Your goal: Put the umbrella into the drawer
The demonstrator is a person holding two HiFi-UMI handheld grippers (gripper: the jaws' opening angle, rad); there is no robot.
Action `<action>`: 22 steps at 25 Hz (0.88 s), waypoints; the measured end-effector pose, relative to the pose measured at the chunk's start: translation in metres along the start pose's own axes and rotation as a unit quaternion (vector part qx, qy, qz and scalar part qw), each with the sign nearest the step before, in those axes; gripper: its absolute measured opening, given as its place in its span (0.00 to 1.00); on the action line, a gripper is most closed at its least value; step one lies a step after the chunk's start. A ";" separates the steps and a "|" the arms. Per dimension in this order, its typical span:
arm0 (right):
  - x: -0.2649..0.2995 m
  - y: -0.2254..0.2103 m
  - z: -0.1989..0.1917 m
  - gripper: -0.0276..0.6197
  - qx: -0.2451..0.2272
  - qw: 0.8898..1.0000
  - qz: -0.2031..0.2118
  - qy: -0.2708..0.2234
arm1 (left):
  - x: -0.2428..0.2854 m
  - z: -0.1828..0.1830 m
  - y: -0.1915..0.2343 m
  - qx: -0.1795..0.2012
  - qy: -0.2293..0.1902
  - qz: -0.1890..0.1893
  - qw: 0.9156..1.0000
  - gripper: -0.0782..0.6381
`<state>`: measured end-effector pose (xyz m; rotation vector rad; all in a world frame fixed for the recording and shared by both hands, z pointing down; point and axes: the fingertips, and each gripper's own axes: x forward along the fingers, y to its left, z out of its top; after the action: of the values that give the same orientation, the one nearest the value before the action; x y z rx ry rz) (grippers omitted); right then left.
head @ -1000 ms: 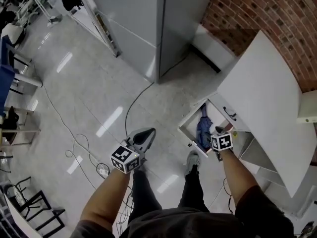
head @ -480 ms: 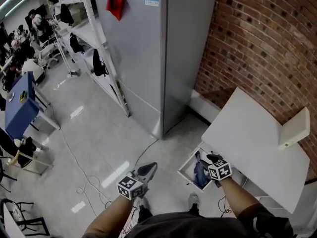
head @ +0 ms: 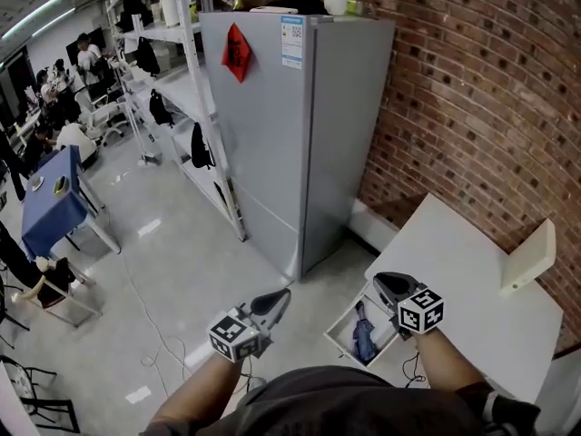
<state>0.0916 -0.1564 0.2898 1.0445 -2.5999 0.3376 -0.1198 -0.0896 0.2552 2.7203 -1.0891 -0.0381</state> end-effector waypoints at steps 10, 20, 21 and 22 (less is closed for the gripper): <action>-0.033 0.009 0.068 0.03 -0.022 0.995 0.036 -0.088 | 0.007 0.057 -0.003 -0.004 -0.027 0.004 1.000 0.11; -0.037 0.003 0.066 0.03 -0.020 0.995 0.037 -0.093 | 0.012 0.067 -0.011 0.006 -0.027 -0.003 1.000 0.11; -0.037 0.003 0.067 0.03 -0.019 0.995 0.036 -0.094 | 0.011 0.068 -0.012 0.003 -0.030 -0.005 1.000 0.11; -0.037 0.002 0.067 0.03 -0.017 0.995 0.035 -0.095 | 0.011 0.070 -0.013 -0.001 -0.035 -0.008 0.999 0.11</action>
<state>0.1021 -0.1535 0.2141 1.0207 -2.8064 0.2180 -0.1101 -0.1009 0.1848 2.7446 -1.0844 -0.1372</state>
